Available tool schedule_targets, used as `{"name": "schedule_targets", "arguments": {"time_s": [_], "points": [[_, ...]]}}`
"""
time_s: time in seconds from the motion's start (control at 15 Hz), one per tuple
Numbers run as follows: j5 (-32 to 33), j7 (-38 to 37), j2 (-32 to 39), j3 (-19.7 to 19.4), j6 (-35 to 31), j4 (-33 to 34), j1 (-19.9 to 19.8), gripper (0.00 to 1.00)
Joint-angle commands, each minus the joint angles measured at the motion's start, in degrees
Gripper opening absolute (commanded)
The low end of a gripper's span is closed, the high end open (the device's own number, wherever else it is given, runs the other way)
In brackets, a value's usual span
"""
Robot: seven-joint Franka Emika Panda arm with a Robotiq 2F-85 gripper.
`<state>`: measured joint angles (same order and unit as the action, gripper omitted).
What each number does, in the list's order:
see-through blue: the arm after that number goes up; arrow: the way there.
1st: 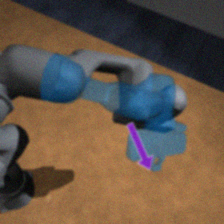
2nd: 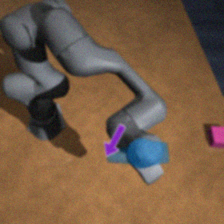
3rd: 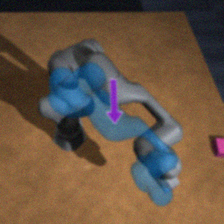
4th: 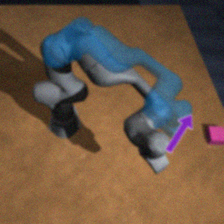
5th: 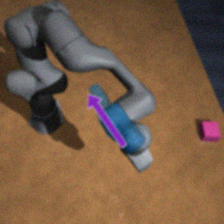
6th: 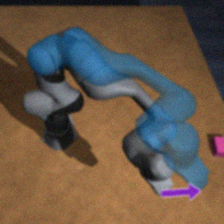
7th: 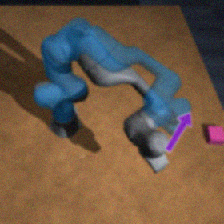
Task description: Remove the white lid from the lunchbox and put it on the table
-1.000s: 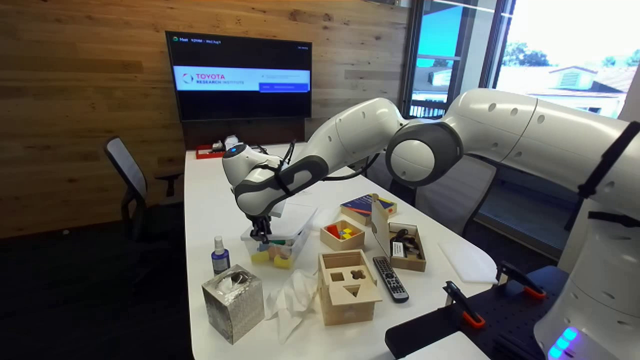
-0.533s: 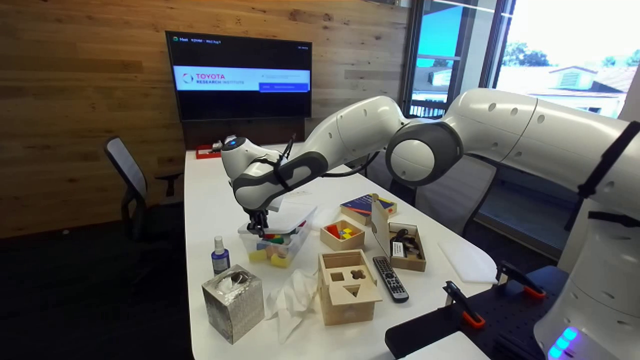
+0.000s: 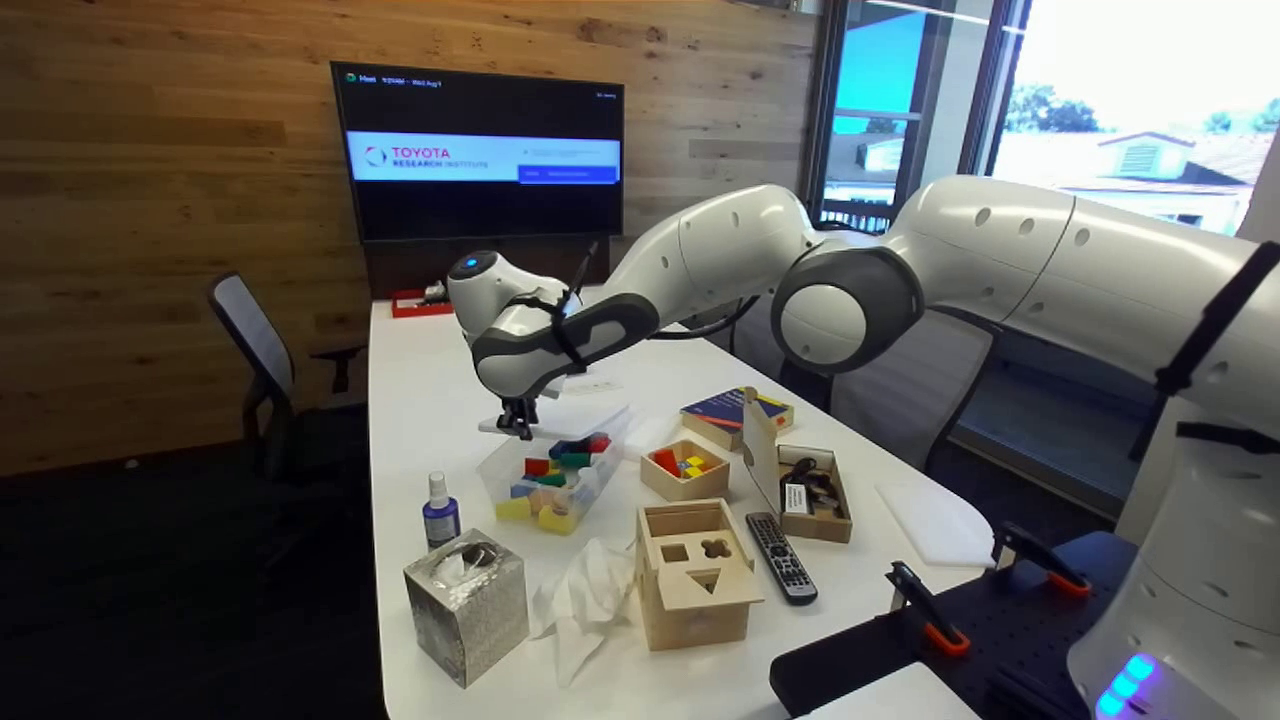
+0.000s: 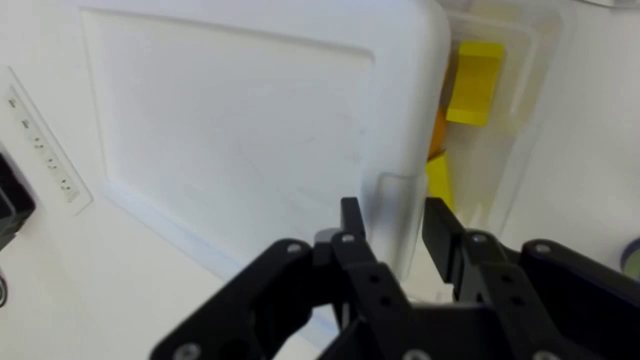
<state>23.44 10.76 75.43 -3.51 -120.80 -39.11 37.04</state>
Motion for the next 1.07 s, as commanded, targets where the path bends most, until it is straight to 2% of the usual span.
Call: {"name": "schedule_targets", "arguments": {"time_s": [0.0, 0.33, 0.47, 0.53, 0.67, 0.93, 1.0], "points": [[3.2, -4.6, -1.7, -4.3, 0.2, 1.2, 1.1, 0.13], [6.9, -9.7, -2.2, -9.3, 2.0, 3.5, 1.9, 0.13], [6.4, -9.4, -2.1, -9.5, 2.3, 3.9, 1.2, 0.13], [6.0, -8.7, -2.0, -9.4, 2.2, 4.1, 0.8, 0.63], [4.9, -7.2, -1.5, -8.5, 1.7, 4.3, -0.4, 0.71], [1.5, -4.3, 0.3, -5.1, 0.8, 4.8, -3.0, 0.99], [0.5, -2.9, 1.1, -3.9, 0.7, 5.0, -3.7, 1.0]]}}
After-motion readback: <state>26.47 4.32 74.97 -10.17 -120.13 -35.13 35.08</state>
